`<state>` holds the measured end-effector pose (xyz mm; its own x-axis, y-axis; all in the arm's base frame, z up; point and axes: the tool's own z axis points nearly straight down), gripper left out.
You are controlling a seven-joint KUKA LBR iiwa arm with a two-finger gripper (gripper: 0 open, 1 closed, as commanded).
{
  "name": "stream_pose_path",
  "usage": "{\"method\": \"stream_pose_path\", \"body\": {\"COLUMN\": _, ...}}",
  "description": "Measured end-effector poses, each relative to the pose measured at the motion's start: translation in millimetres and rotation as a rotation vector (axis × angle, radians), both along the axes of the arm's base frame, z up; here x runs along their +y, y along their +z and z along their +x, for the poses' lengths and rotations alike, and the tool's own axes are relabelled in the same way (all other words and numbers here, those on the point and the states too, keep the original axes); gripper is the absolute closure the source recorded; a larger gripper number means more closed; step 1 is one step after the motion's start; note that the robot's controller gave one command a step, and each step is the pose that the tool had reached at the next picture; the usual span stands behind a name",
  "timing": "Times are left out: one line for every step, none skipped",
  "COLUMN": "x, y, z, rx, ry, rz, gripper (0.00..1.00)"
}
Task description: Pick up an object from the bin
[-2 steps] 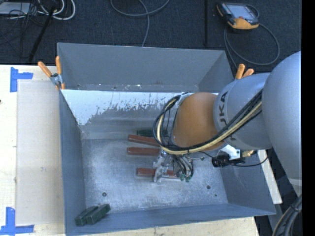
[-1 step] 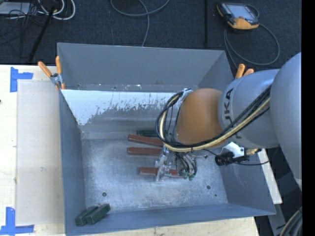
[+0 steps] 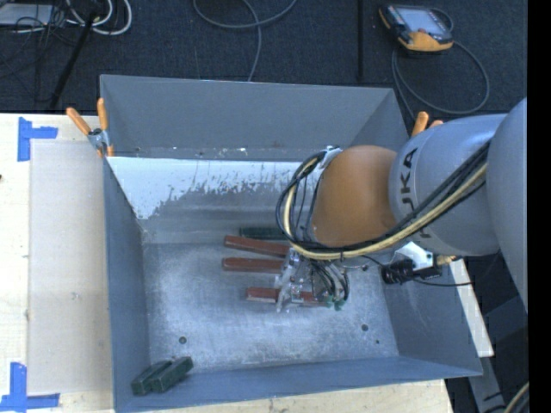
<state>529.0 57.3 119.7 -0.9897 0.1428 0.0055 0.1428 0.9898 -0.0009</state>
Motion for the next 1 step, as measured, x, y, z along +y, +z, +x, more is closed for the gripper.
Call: {"method": "stream_pose_path", "body": {"x": -0.1, "y": 20.2, "z": -0.4, "rx": 0.000, "ry": 0.000, "rz": 0.000, "gripper": 1.00}}
